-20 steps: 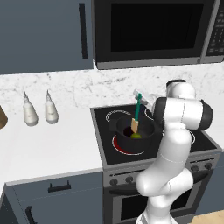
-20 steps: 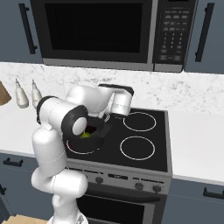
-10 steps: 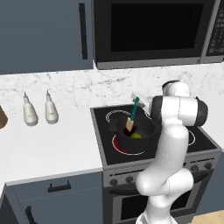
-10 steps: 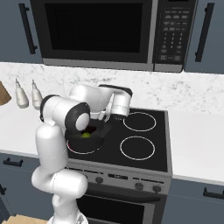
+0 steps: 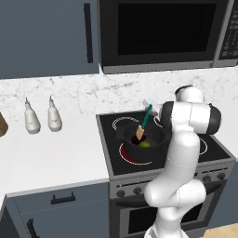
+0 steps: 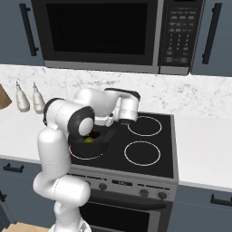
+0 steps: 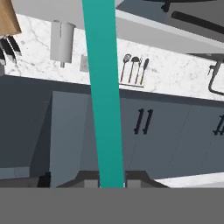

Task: Put the lime and avocado in the pot. Retrieve the spatula and lightly stir the vegetables in the pot.

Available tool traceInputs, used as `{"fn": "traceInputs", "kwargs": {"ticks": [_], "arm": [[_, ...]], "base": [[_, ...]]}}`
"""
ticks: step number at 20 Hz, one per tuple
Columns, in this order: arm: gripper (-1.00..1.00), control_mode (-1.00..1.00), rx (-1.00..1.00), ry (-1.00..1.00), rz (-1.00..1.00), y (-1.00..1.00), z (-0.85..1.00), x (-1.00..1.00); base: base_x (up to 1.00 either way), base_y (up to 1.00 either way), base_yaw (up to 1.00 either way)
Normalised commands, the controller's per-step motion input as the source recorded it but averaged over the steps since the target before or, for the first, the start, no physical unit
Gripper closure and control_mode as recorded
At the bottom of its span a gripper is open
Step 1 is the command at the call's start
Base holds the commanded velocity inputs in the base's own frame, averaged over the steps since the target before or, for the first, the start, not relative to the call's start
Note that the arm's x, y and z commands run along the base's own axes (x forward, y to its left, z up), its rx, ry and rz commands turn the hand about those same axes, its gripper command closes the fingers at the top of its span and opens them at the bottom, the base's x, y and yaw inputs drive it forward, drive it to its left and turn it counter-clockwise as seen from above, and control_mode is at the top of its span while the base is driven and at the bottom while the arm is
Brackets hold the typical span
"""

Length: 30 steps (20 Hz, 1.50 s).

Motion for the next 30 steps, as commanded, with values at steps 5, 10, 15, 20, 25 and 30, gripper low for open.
{"fn": "traceInputs", "kwargs": {"ticks": [5, 10, 15, 20, 25, 30], "arm": [[1.00, -1.00, -0.15, 0.00, 0.00, -0.47, 0.02, -0.35], [1.00, -1.00, -0.09, 0.00, 0.00, -0.09, 0.05, -0.38], [1.00, -1.00, 0.00, 0.00, 0.00, 0.21, 0.00, -0.02], [1.00, -1.00, 0.03, 0.00, 0.03, 0.26, -0.04, 0.11], [1.00, -1.00, 0.00, 0.00, 0.05, 0.27, -0.04, 0.37], [1.00, -1.00, 0.00, 0.00, 0.06, 0.15, 0.00, 0.45]], "base": [[0.00, 0.00, 0.00], [0.00, 0.00, 0.00], [0.00, 0.00, 0.00], [0.00, 0.00, 0.00], [0.00, 0.00, 0.00], [0.00, 0.00, 0.00]]}}
